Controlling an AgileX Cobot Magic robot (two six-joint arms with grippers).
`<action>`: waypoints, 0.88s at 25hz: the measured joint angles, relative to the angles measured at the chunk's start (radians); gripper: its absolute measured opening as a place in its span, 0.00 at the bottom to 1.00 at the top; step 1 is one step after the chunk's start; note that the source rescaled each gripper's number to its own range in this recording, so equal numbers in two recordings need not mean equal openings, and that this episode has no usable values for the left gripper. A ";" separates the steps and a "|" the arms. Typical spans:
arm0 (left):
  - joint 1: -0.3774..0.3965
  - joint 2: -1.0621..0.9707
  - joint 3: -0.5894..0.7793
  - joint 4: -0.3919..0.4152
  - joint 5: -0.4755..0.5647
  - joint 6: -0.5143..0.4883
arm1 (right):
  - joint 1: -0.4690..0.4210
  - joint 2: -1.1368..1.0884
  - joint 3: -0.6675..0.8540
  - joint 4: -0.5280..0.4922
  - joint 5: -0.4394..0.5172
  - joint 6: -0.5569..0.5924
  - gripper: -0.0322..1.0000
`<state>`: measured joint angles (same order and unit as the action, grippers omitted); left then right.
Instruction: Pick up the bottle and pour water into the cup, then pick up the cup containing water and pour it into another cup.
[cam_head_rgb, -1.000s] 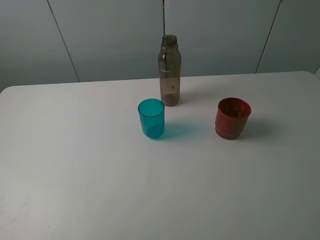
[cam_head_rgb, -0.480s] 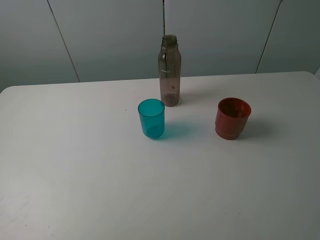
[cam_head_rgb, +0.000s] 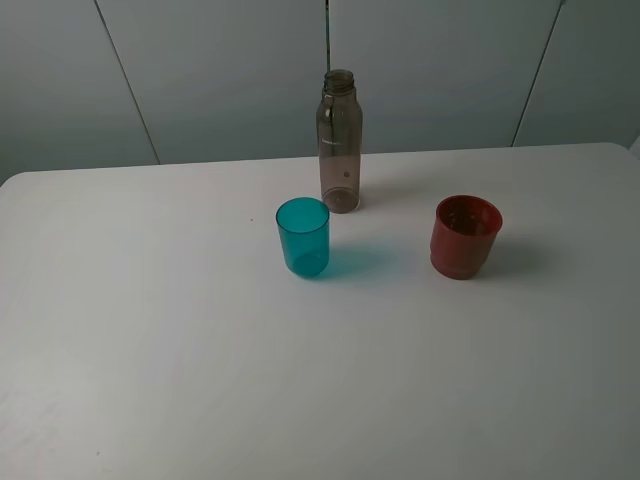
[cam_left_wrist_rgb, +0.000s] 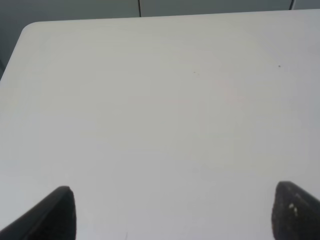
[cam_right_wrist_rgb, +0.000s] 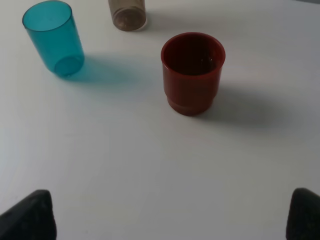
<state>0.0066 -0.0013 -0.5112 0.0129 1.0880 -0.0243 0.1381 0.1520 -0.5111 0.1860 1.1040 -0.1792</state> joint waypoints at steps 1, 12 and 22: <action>0.000 0.000 0.000 0.000 0.000 0.000 | 0.000 -0.005 0.000 -0.012 0.000 -0.002 0.99; 0.000 0.000 0.000 0.000 0.000 0.000 | -0.008 -0.149 0.000 -0.094 0.000 -0.007 0.99; 0.000 0.000 0.000 0.000 0.000 0.000 | -0.024 -0.149 0.000 -0.037 0.000 0.025 1.00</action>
<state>0.0066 -0.0013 -0.5112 0.0129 1.0880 -0.0243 0.1136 0.0034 -0.5111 0.1490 1.1040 -0.1542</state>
